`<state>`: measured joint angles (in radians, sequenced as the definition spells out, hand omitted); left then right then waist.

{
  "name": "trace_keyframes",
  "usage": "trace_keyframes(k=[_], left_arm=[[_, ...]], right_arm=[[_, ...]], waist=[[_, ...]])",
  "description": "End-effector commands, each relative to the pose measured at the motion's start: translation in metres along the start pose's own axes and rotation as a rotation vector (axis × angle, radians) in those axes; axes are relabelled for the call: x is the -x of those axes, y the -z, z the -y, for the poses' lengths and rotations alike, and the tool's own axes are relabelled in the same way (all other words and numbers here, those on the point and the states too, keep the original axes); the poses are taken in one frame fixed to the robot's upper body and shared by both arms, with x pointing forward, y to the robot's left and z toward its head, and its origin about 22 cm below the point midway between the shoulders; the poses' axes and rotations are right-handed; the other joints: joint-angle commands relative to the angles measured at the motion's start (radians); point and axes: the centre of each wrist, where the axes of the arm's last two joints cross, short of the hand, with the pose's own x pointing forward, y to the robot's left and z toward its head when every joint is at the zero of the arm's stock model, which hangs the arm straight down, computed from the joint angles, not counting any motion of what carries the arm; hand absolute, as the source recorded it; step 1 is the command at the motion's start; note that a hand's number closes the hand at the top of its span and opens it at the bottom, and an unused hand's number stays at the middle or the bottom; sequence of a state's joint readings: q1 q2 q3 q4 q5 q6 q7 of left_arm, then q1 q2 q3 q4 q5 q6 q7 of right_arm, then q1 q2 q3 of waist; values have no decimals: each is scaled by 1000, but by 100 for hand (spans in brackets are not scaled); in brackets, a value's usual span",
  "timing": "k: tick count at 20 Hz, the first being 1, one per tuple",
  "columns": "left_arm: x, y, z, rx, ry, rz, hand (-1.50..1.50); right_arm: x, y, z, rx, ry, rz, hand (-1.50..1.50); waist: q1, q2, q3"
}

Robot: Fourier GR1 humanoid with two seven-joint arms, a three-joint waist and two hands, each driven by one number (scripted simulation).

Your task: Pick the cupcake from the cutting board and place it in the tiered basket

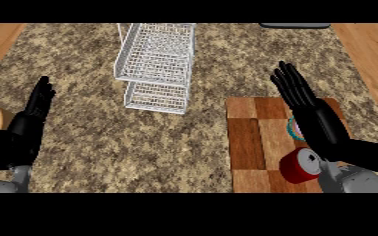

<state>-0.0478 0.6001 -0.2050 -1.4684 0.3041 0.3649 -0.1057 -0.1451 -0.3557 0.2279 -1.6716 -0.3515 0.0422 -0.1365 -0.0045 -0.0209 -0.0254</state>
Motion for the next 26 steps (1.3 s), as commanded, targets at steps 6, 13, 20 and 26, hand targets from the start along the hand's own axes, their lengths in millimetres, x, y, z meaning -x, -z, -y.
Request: trace_keyframes(k=[6,13,20,26], left_arm=[[46,-30,-14,7,-31,-311,0],[53,-36,-20,87,-65,-374,0],[48,-28,-15,117,-66,-385,0],[47,-17,-19,112,-75,-360,0]], right_arm=[[75,-82,35,469,563,-22,150],[74,-133,75,787,-5,-153,-150],[32,-146,123,589,-452,-613,-150],[-18,-87,138,297,-401,-731,-150]], waist=[[-16,47,39],[-9,32,21],[8,25,21],[12,22,24]])
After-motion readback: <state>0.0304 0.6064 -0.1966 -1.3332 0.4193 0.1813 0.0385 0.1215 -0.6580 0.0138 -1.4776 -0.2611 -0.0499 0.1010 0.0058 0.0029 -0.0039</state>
